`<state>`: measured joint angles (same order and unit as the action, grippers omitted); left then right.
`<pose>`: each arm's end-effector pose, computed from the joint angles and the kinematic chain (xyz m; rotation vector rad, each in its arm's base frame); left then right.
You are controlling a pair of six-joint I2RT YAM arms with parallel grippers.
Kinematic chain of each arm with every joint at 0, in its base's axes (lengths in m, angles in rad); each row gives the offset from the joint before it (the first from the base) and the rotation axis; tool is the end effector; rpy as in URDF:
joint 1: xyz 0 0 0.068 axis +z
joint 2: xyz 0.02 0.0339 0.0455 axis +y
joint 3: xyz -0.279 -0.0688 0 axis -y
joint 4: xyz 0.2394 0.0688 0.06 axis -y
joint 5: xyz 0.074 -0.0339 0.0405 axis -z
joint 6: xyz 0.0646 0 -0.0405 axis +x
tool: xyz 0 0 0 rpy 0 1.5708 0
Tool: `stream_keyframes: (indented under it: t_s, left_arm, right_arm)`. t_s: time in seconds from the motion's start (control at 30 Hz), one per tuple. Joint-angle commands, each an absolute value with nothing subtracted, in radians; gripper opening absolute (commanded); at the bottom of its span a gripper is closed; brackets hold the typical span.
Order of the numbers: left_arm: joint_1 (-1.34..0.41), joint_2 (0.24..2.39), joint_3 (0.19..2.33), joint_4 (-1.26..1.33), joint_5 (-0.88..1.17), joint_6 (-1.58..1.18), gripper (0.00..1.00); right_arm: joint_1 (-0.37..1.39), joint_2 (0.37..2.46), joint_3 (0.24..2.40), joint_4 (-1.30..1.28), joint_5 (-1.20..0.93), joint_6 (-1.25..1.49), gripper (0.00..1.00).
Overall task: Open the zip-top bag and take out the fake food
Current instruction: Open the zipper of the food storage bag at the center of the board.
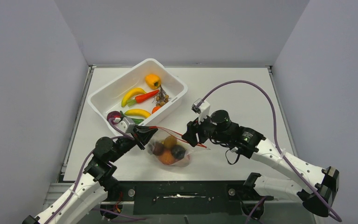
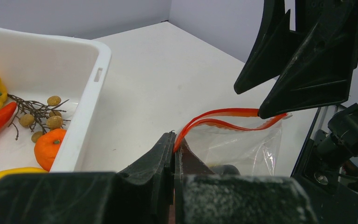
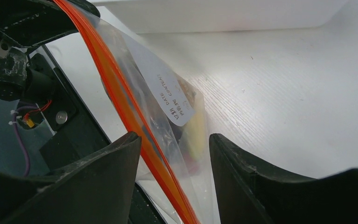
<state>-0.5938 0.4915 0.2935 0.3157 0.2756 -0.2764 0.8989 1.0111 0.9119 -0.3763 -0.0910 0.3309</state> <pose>0.1193 -0.1017 0.2729 0.4698 1.4491 -0.9031 0.1442 0.1907 0.3226 -0.6613 2.0520 0.8384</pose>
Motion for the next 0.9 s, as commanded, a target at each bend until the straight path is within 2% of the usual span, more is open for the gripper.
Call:
stream_keyframes:
  t_s: [0.0,0.1,0.27,0.6,0.7,0.77,0.87]
  left_arm:
    - [-0.590,0.478,0.338,0.350,0.281,-0.271,0.00]
    - [-0.589,0.481,0.336,0.349,0.280,-0.270,0.00]
    - [-0.589,0.485,0.337,0.349,0.280,-0.270,0.00]
    - [-0.589,0.483,0.334,0.356,0.284,-0.281,0.00]
    - [-0.589,0.481,0.333,0.357,0.284,-0.283,0.00]
    - [-0.588,0.482,0.333,0.358,0.286,-0.288,0.00]
    - [-0.589,0.483,0.332,0.362,0.267,-0.315,0.00]
  right_arm:
    - [0.903,1.040,0.958,-0.352,-0.097,0.342,0.55]
    - [0.903,1.066,0.966,-0.364,-0.095,0.341,0.50]
    - [0.904,1.093,0.994,-0.366,-0.092,0.366,0.34]
    - [0.903,1.116,0.996,-0.331,-0.110,0.380,0.35]
    - [0.904,1.126,1.004,-0.340,-0.121,0.387,0.27]
    - [0.903,1.130,1.010,-0.343,-0.121,0.395,0.15]
    - [0.903,1.131,1.011,-0.337,-0.114,0.407,0.10]
